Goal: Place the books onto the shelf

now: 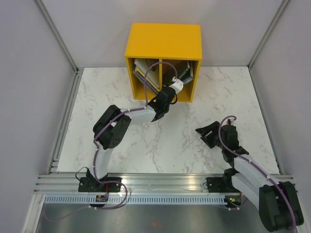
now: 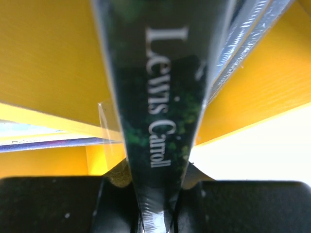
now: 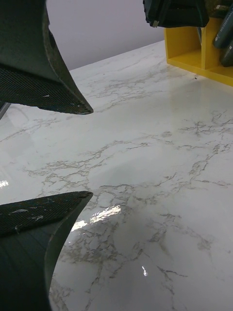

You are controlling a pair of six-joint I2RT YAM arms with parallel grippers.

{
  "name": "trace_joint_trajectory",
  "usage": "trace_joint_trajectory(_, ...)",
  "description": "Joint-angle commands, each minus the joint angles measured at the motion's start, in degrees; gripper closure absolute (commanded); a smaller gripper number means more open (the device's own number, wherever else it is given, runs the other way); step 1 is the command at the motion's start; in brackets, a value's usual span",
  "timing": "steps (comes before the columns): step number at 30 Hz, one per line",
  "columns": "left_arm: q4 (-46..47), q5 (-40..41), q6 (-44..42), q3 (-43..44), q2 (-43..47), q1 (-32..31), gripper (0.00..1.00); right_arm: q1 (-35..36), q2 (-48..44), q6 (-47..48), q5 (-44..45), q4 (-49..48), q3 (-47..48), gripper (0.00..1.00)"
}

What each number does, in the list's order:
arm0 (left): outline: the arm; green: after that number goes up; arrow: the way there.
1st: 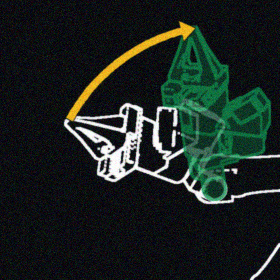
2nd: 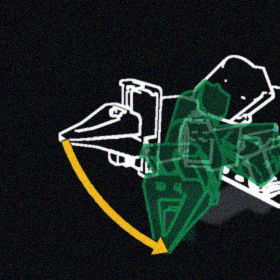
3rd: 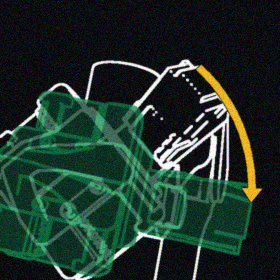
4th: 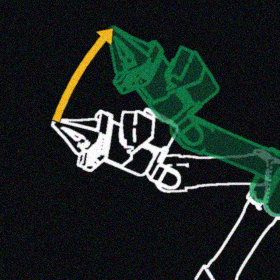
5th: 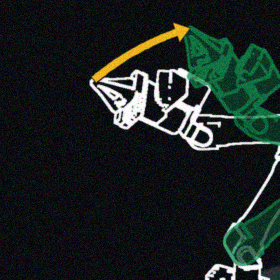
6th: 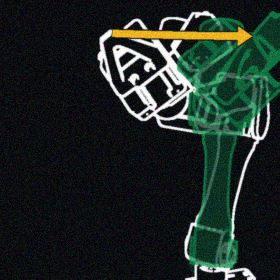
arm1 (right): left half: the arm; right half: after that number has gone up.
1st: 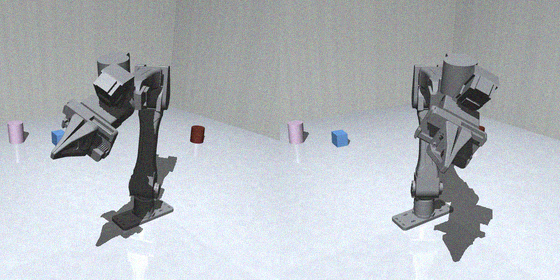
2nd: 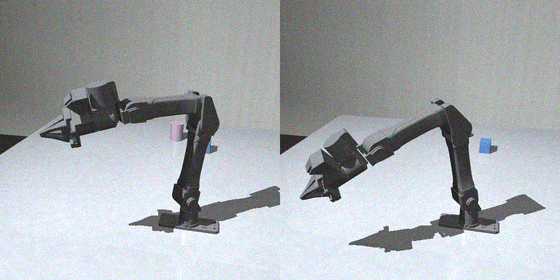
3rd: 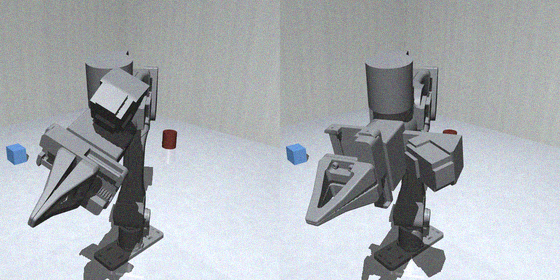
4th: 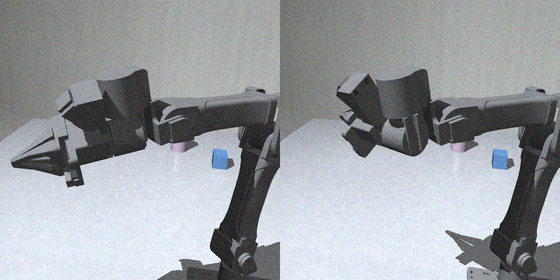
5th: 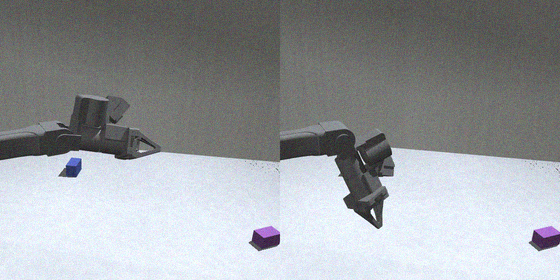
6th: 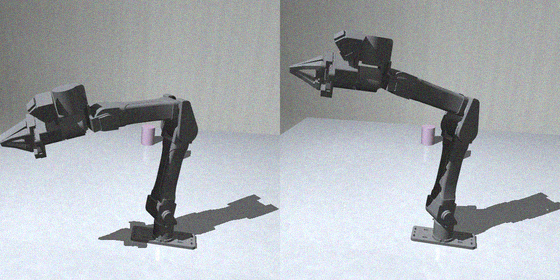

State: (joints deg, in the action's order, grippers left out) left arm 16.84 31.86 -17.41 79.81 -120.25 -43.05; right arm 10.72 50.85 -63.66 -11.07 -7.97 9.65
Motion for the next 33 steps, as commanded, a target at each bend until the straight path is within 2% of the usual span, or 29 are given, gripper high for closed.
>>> trace_joint_trajectory(1, 3.0, 1.3, -3.1, 4.0, -7.2, 2.3, 0.98, 0.2, 0.4, 0.5, 1.0, -0.1, -0.3, 0.31)
trace_joint_trajectory(5, 7.9, 4.4, -10.2, 8.2, -11.5, 3.0, 0.98, 0.1, 2.5, 0.5, 0.8, -1.9, -0.2, 0.31)
trace_joint_trajectory(12, 10.5, 5.2, -13.7, 15.9, -15.6, 4.7, 0.98, 0.2, 5.3, 0.0, 0.5, -4.2, 0.2, 0.32)
trace_joint_trajectory(17, 19.3, 4.5, -16.5, 13.9, -15.4, 5.1, 0.98, 0.2, 5.7, 0.0, 1.0, -4.5, 0.5, 0.32)
trace_joint_trajectory(23, 18.8, 5.2, -15.6, 14.7, -16.5, 6.7, 0.98, 0.2, 6.2, 0.0, 0.8, -4.8, 0.5, 0.32)
trace_joint_trajectory(24, 18.5, 6.0, -15.4, 14.3, -16.3, 6.8, 0.95, 0.1, 6.1, 0.0, 0.7, -4.8, 0.5, 0.32)
trace_joint_trajectory(26, 18.0, 7.2, -15.1, 13.0, -15.9, 6.8, 0.80, 0.2, 5.8, -0.1, 0.6, -4.7, 0.2, 0.32)
trace_joint_trajectory(27, 17.4, 7.5, -14.8, 12.5, -15.4, 6.8, 0.44, 0.1, 5.6, -0.1, 0.6, -4.6, 0.2, 0.32)
trace_joint_trajectory(30, 16.8, 9.5, -12.2, 9.1, -12.8, 6.9, 0.01, 0.2, 4.6, -0.4, 0.3, -4.3, -0.2, 0.32)
trace_joint_trajectory(33, 13.0, 10.0, -8.0, 6.8, -10.1, 6.9, 0.00, 0.2, 2.5, -0.5, 0.3, -2.7, -0.2, 0.32)
